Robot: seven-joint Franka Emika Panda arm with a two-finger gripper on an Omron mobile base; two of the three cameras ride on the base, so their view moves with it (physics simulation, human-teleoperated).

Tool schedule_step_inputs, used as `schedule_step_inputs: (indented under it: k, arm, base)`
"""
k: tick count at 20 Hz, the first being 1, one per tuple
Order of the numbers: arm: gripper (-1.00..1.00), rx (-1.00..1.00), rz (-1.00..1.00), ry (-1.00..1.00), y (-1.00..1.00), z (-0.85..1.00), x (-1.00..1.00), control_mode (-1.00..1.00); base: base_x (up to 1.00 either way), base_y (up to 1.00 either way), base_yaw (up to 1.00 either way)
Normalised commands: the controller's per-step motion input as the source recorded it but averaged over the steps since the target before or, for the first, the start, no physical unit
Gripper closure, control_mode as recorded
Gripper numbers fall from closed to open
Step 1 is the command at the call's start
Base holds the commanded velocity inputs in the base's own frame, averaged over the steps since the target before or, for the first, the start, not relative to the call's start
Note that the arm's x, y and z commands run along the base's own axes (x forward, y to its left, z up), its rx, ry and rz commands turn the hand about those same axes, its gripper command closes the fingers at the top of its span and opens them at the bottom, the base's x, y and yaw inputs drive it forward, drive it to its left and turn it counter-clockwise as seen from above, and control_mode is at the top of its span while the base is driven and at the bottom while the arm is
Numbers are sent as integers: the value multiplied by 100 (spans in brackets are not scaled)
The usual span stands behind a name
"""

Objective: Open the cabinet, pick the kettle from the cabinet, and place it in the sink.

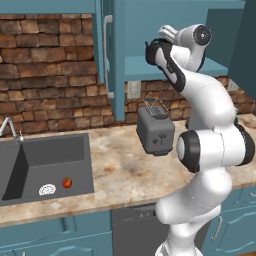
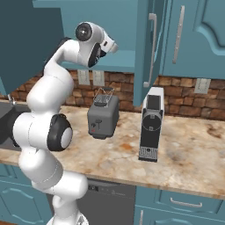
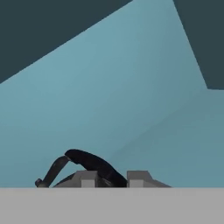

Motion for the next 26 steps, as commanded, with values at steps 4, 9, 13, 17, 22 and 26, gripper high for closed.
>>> schedule_step_inputs:
  k: [4, 9, 13, 17, 22, 26]
  arm:
    - [100, 13, -2, 2, -4, 0, -19, -100]
    - [100, 7, 0, -3, 0, -7, -30, -100]
    - [100, 0, 0, -10, 3, -9, -29, -100]
    - [100, 0, 0, -4, -3, 0, -24, -100]
    - [100, 0, 0, -1, -8, 0, -26, -100]
    - [100, 0, 0, 0, -9, 8, -22, -100]
  base:
    - [0, 0, 0]
    - [0, 0, 0]
    - [0, 0, 0]
    - [0, 0, 0]
    - [0, 0, 0]
    - [0, 0, 0]
